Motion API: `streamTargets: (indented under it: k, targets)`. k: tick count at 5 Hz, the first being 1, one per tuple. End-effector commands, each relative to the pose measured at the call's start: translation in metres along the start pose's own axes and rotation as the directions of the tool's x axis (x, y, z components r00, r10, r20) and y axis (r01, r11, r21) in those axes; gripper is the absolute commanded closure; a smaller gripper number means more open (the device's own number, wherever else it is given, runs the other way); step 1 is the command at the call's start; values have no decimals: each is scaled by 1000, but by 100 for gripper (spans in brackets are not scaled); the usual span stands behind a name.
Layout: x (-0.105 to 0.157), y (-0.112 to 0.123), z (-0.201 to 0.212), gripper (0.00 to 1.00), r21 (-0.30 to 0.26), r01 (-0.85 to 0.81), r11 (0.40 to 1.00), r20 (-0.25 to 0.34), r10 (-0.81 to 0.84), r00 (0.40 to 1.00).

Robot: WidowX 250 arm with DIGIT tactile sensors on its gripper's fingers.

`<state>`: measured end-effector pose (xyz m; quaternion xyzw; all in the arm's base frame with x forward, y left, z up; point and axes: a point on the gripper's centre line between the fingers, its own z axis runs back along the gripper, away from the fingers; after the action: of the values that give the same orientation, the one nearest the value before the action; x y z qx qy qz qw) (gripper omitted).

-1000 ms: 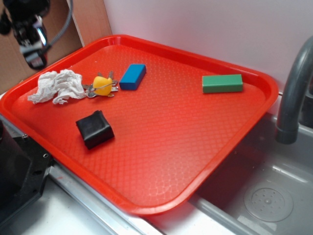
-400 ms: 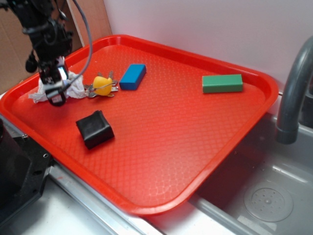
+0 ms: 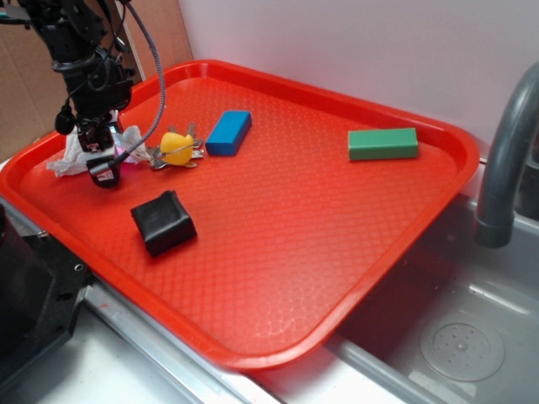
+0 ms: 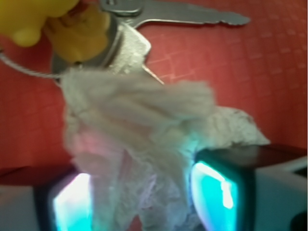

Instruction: Grab the white paper.

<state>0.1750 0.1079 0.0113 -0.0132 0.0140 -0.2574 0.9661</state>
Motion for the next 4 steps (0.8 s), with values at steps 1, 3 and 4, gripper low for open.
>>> streamTargets:
  k: [1, 3, 4]
  targets:
    - [-5, -5, 0, 100, -19, -8, 1000, -57, 7, 998]
    - [13, -38, 99, 100, 30, -165, 986, 24, 165, 986]
    - [28, -56, 150, 100, 1, -326, 945, 88, 324, 942]
